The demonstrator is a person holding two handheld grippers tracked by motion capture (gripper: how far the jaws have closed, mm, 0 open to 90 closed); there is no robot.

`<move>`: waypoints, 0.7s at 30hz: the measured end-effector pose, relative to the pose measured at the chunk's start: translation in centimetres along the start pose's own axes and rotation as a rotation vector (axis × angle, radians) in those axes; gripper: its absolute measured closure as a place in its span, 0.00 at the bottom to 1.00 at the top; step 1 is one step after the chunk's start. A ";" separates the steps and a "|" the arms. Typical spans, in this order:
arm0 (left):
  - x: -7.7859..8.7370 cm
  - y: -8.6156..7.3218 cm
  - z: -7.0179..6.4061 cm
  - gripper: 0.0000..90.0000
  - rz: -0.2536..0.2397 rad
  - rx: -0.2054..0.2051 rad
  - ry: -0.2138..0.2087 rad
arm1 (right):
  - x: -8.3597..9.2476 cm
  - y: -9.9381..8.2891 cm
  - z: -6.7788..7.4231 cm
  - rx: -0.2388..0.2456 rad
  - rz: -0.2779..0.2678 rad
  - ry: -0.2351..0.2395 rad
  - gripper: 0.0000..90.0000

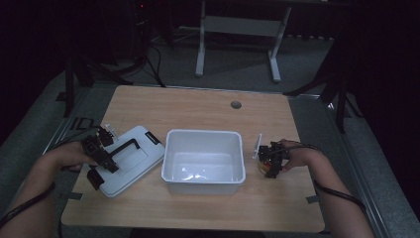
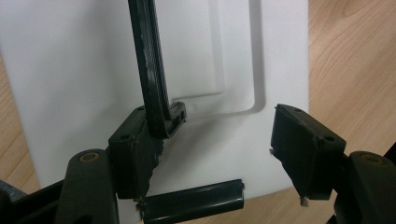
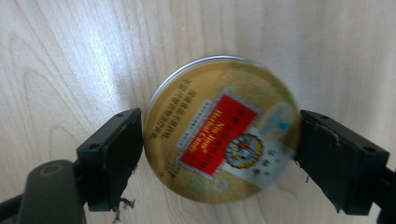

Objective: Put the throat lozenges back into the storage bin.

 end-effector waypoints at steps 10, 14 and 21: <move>0.1 -0.1 -0.1 0.36 0.005 -0.012 0.002 | 0.3 -0.1 0.2 0.035 -0.002 0.008 0.23; 0.3 -0.1 -0.1 0.37 0.003 -0.011 0.005 | 1.4 -0.1 0.3 0.050 -0.010 -0.012 0.23; 0.5 -0.2 -0.2 0.37 0.012 -0.007 0.006 | 3.9 0.2 2.1 0.104 0.003 0.008 0.23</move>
Point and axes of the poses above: each handheld gripper's, and its own axes: x roughly backward along the jaws, y roughly out of its top, z roughly to its left, the point moved 10 cm from there along -x, roughly forward along the jaws, and after that the axes turned 3 degrees about -z, right-handed, at the moved point
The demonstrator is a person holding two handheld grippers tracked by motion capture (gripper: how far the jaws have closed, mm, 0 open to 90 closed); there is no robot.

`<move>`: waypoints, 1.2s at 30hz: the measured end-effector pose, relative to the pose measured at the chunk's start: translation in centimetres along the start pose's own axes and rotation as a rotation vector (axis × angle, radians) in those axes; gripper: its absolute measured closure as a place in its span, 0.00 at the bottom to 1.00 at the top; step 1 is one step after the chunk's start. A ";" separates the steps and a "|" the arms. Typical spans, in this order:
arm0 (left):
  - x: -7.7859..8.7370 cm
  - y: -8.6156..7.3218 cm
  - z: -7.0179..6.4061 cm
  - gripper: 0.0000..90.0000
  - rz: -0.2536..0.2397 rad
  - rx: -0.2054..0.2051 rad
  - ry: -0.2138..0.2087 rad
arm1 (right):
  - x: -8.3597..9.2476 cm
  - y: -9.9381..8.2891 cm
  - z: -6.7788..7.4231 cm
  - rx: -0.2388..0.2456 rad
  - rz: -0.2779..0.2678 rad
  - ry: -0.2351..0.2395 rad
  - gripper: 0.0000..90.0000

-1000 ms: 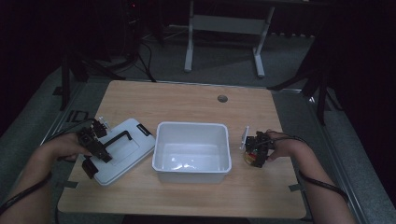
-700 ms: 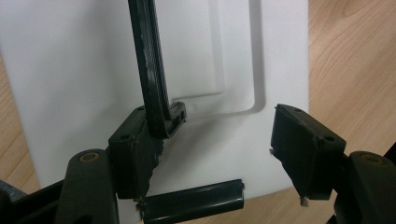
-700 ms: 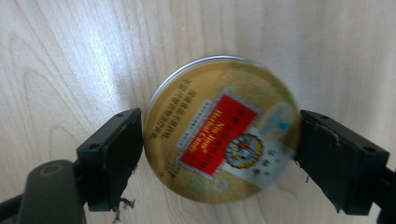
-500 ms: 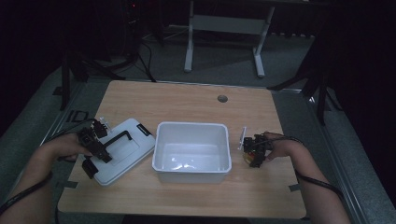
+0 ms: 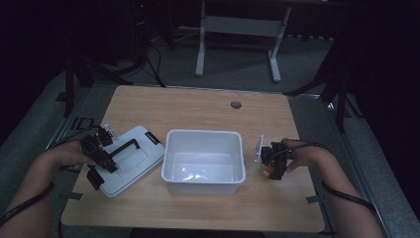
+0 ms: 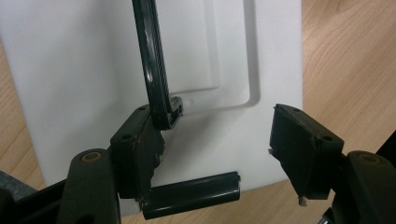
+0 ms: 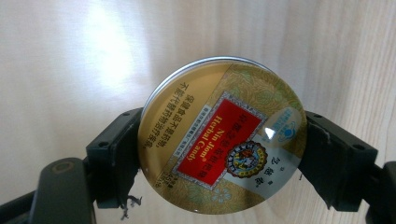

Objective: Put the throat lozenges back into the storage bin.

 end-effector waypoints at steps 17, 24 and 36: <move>0.3 0.2 -0.2 0.37 0.008 -0.016 0.000 | 7.6 3.0 1.8 0.115 -0.047 -0.046 0.23; 0.4 0.1 -0.3 0.37 0.007 -0.016 0.000 | 10.4 5.2 1.9 0.167 -0.067 -0.076 0.23; 0.5 -0.1 -0.3 0.37 0.011 -0.013 0.001 | 11.7 8.7 1.3 0.194 -0.080 -0.093 0.23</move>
Point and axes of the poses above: each handheld gripper's, and its own axes: x roughly backward along the jaws, y roughly out of its top, z roughly to its left, the point moved 10 cm from there along -x, roughly forward along the jaws, and after that the axes turned 3 degrees about -z, right-handed, at the moved point
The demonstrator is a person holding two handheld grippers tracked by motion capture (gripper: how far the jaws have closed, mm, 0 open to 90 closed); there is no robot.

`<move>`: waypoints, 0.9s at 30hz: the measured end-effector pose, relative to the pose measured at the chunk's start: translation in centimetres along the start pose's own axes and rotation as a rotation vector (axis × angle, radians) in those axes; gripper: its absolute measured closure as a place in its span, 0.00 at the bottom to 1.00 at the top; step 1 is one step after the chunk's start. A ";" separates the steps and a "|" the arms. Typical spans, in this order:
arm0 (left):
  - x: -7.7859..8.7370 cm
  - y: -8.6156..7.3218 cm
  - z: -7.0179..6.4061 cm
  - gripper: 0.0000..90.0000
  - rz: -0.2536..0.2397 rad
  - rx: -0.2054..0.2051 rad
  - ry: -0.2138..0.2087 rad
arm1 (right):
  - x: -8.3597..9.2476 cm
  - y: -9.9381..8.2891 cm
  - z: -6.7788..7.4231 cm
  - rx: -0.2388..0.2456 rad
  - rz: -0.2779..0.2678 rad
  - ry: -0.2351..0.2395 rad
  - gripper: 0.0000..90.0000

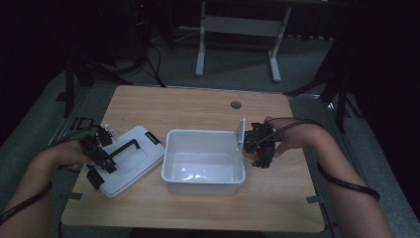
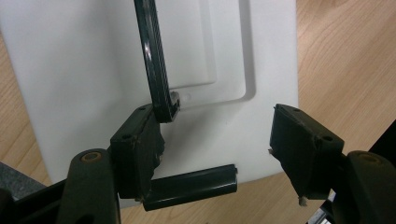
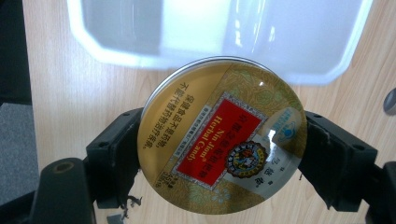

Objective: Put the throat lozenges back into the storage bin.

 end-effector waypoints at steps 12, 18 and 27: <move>0.0 0.0 -0.1 0.37 0.004 -0.006 0.004 | -0.1 3.8 -0.2 0.066 -0.024 0.006 0.23; 0.0 -0.1 0.0 0.37 0.003 -0.004 0.008 | -0.8 5.7 -0.5 0.090 -0.025 0.002 0.23; -0.4 -0.2 -0.1 0.37 0.006 -0.009 0.001 | -3.1 7.4 -0.7 0.099 -0.033 0.021 0.23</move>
Point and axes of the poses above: each handheld gripper's, and its own axes: x roughly backward along the jaws, y roughly out of its top, z roughly to its left, the point moved 10 cm from there along -x, roughly forward along the jaws, and after that the axes turned 3 degrees about -z, right-handed, at the moved point
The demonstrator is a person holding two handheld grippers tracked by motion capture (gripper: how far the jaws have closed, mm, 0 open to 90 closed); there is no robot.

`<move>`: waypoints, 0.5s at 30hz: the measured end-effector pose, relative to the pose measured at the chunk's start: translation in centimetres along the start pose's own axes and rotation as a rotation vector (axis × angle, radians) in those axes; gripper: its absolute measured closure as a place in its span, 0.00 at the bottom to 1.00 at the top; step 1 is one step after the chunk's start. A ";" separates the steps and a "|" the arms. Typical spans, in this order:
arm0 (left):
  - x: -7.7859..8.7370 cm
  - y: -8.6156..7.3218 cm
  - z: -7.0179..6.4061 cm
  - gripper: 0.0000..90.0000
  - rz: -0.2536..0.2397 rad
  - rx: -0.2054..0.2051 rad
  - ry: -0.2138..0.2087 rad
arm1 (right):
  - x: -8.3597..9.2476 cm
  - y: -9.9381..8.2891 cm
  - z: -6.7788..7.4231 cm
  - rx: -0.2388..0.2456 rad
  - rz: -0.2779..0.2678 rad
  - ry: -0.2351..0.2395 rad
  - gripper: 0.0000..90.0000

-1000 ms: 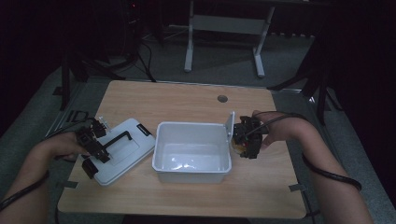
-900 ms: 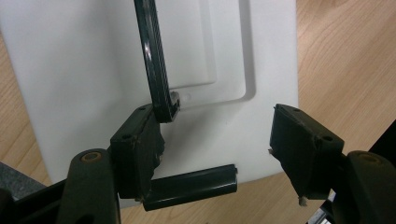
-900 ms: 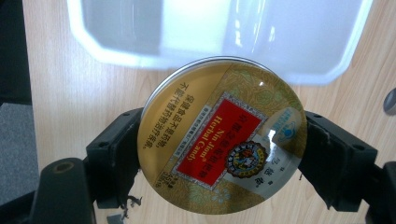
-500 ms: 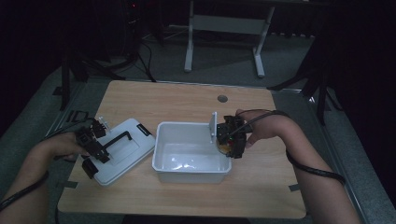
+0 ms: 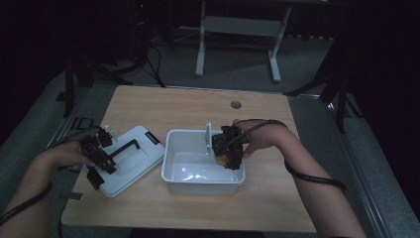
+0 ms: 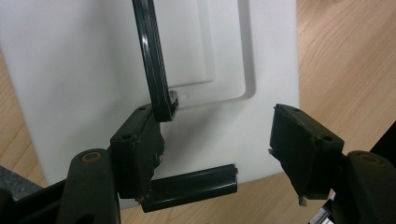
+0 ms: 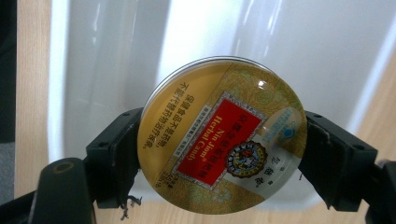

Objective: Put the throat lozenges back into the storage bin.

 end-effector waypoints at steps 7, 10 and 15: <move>-0.2 -0.1 0.1 0.37 0.004 -0.001 0.003 | -2.9 -0.1 0.3 -0.004 0.038 0.050 0.23; -0.2 -0.1 0.1 0.37 0.007 0.001 0.002 | -3.9 -0.6 0.0 -0.021 0.043 0.058 0.23; -0.1 0.0 0.1 0.37 0.002 -0.002 0.006 | -5.3 -1.3 -0.1 -0.056 0.061 0.083 0.23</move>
Point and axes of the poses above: each handheld gripper's, and its own axes: x roughly backward along the jaws, y roughly out of its top, z roughly to its left, the point moved 10 cm from there along -x, roughly forward along the jaws, and after that the axes turned 3 degrees about -z, right-handed, at the moved point
